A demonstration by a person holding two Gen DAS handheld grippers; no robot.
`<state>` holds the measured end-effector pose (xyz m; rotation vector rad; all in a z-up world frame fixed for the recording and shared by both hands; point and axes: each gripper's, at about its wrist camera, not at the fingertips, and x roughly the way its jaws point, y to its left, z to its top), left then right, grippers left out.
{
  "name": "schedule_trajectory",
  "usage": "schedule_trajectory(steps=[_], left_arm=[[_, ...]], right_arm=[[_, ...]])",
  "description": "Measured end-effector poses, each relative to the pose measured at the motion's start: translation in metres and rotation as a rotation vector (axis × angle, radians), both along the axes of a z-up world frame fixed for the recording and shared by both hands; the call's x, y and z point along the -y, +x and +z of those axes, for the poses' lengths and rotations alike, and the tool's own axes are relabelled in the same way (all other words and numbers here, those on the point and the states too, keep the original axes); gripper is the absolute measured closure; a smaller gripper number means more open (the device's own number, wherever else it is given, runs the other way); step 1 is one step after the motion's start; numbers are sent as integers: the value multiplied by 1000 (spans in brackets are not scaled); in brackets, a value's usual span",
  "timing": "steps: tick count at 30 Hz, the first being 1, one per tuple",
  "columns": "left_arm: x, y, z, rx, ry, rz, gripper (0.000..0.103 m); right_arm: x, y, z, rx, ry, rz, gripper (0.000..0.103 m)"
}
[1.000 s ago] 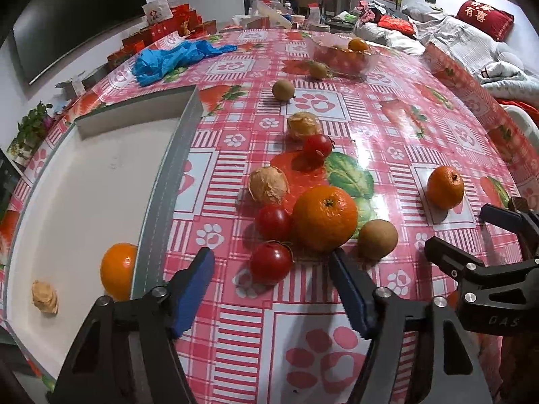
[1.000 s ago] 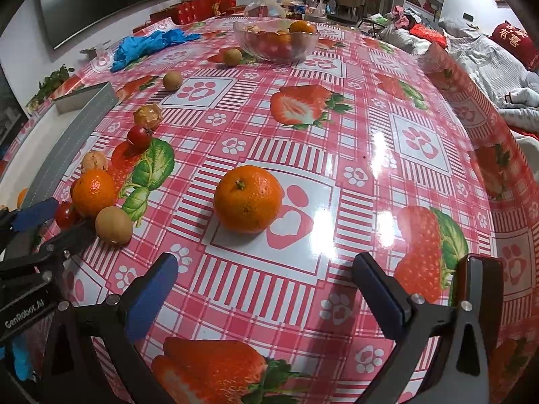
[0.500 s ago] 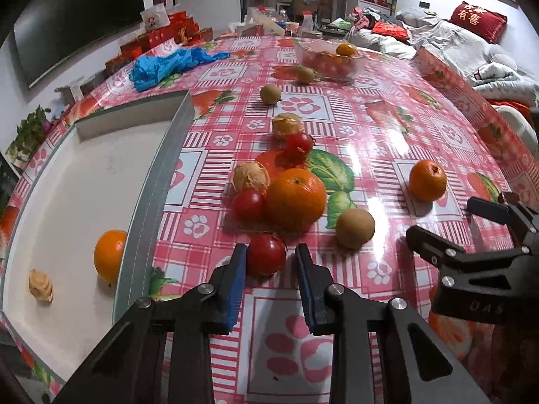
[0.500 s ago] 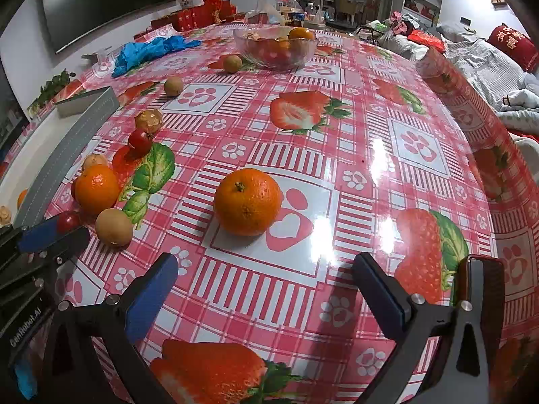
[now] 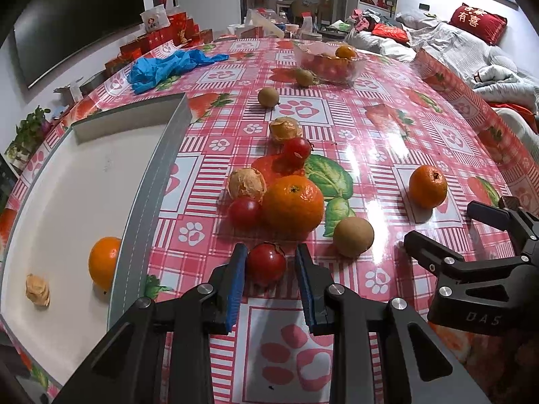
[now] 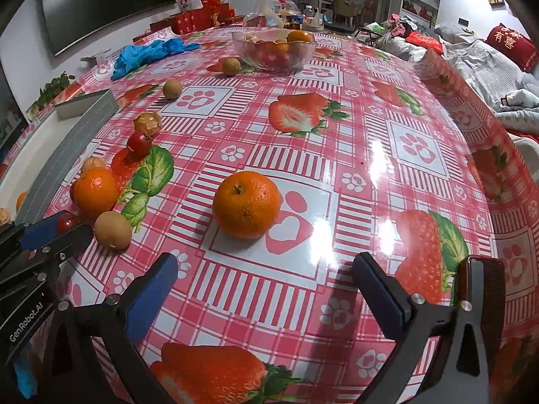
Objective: Organize fruits
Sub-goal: 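Close the right tool on the mandarin while the left tool holds the tomato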
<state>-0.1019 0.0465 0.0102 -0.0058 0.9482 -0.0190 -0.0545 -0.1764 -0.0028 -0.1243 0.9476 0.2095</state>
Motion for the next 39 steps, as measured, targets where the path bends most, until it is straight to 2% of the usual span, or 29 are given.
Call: schedule_trajectory(steps=[11,20,25,27,30,31,32,39], left_arm=[[-1,1,0,-4,-2,2,72],[-1,1,0,-8,-4,3,72],[-1,2,0,-23,-10,8,72],[-1,3,1,-33,-16,9,72],[-2,2,2,-38,-34,1,72],[-2,2,2,-38,-35,-1,72],[-3,1,2,-39,-41,-3,72],[-5,-6,9,-20,-79,-20,72]], right_arm=[[0,2,0,-9,-1,-1,0],[-5,19,1,-69,-18,-5,0],[-13,29,2,-65,-23,12,3],[-17,30,5,-55,-23,26,10],[-20,30,10,-36,-21,44,39],[-20,30,12,-28,-25,49,56],[-20,30,14,-25,-24,51,63],[8,22,20,-94,172,48,62]])
